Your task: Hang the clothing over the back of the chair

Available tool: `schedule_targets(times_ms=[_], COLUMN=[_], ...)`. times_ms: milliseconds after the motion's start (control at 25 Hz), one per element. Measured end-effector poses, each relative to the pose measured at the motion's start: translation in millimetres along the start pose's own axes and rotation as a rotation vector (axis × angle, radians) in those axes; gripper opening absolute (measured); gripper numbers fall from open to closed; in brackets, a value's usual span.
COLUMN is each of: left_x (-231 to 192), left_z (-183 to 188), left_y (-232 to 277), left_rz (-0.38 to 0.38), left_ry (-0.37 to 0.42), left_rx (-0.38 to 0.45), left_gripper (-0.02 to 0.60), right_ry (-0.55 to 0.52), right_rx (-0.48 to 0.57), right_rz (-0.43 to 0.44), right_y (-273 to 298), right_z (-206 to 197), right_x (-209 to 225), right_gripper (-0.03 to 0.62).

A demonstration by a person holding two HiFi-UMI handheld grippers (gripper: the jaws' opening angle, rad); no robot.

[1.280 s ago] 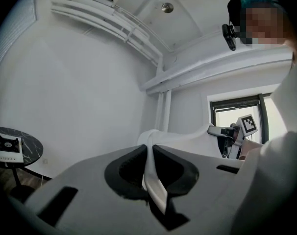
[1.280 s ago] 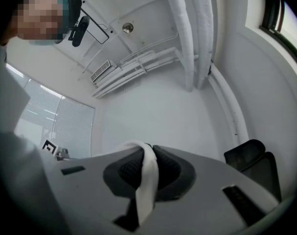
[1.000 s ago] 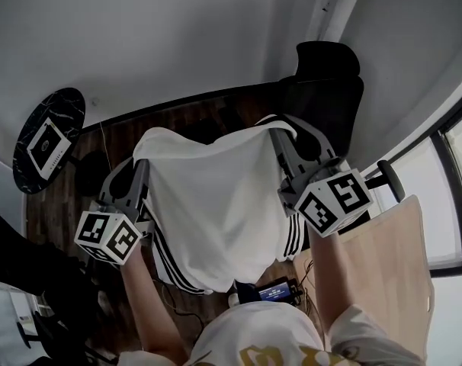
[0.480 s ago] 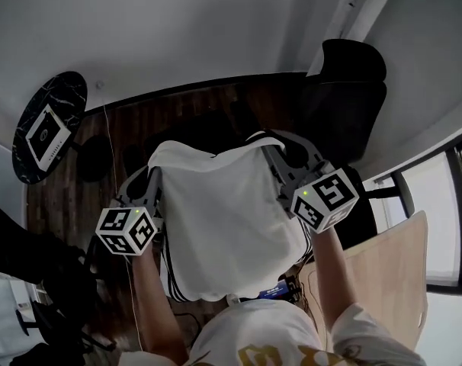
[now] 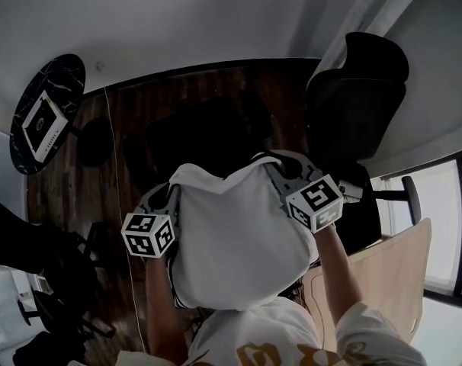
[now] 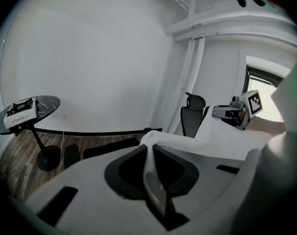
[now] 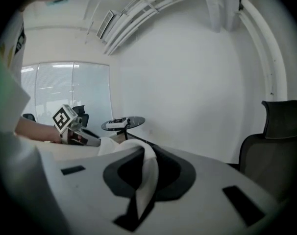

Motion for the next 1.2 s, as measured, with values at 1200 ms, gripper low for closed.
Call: schedule_targets(times_ms=[1200], left_x=[54.1], left_z=[-179.3], left_y=[60.3], left_rz=[-0.468], left_ry=[0.259], left_rx=[-0.978], left_gripper=[0.048], right_ry=[-0.256], right_rx=[-0.781], right_rz=[0.623], right_y=[38.0], right_z=[-186.1], right_x=[-40.7], right_gripper=[0.059])
Point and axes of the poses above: the fingertips, and each gripper's own axes: y forward along the fingers, x to its right, z out of its top, the point moved 9 cm from there along -y, backward along the fingers, and after that the axes turned 6 degrees about x, right-handed, at the moved point
